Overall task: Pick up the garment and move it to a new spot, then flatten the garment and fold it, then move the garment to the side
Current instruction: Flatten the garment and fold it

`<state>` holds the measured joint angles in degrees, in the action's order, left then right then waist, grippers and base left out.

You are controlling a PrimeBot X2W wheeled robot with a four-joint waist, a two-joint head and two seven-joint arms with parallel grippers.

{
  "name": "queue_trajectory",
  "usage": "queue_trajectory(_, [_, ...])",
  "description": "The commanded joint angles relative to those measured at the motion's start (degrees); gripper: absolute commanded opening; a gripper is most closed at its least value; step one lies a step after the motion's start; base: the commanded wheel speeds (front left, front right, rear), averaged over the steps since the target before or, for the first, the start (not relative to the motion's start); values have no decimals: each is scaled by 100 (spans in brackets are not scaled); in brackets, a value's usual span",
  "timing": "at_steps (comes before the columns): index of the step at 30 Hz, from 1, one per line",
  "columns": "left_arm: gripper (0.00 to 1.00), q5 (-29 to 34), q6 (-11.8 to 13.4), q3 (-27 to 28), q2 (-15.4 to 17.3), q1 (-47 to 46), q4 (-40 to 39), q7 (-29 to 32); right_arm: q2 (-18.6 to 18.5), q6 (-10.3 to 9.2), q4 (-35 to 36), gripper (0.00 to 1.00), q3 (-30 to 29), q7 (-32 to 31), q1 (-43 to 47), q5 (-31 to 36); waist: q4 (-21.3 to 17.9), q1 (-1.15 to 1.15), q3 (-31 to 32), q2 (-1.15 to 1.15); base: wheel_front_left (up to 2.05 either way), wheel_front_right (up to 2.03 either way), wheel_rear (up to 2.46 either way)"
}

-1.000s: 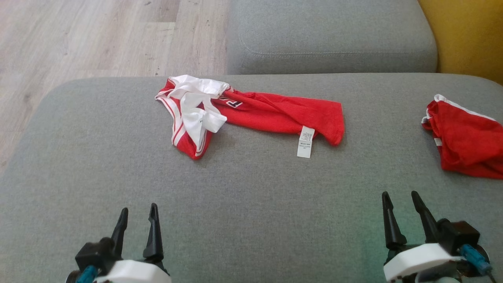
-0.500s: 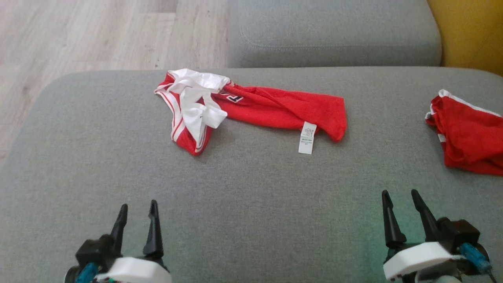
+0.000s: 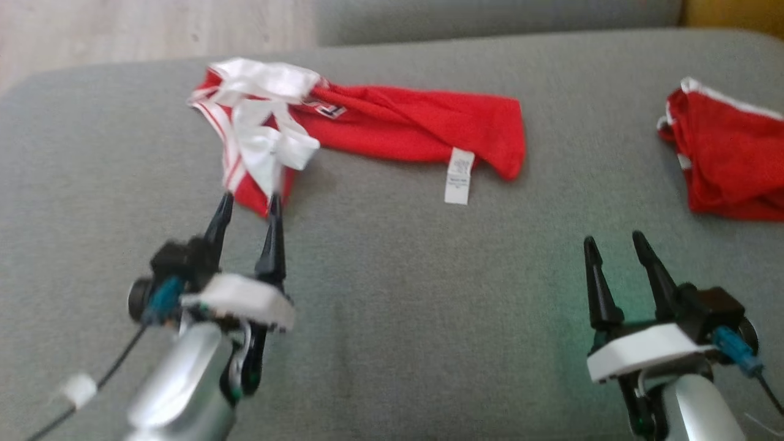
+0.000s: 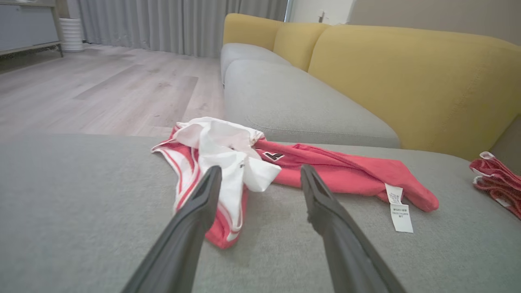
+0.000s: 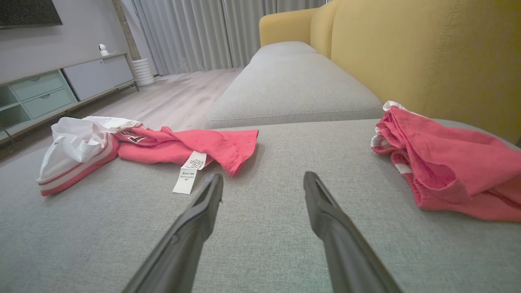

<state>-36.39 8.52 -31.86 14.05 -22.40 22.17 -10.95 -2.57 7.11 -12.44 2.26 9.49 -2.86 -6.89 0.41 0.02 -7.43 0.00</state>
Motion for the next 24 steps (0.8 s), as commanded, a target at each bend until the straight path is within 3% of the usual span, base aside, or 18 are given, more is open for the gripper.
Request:
queue_trajectory(1, [100, 44, -40, 152, 62, -376, -12, 19, -31, 37, 230, 100, 180, -2, -251, 47, -211, -2, -265, 0, 0, 0, 0])
queue_trajectory(8, [100, 22, -244, 150, -48, -1180, 1067, 148, -31, 37, 258, 100, 283, 32, -546, 54, -509, -2, -714, 0, 0, 0, 0])
queue_trajectory(18, [100, 101, 191, 393, -14, -1863, 2277, -68, -31, 37, 140, 100, 310, 154, -753, -5, -682, -2, -985, 0, 0, 0, 0])
queue_trajectory(23, [100, 148, 250, 421, 37, -2107, 2653, -147, -31, 37, 76, 100, 329, 203, -824, -29, -718, -2, -1058, 0, 0, 0, 0])
queue_trajectory(24, [90, 156, 248, 421, 49, -2159, 2718, -157, -31, 37, 66, 100, 333, 209, -840, -33, -727, -2, -1072, 0, 0, 0, 0])
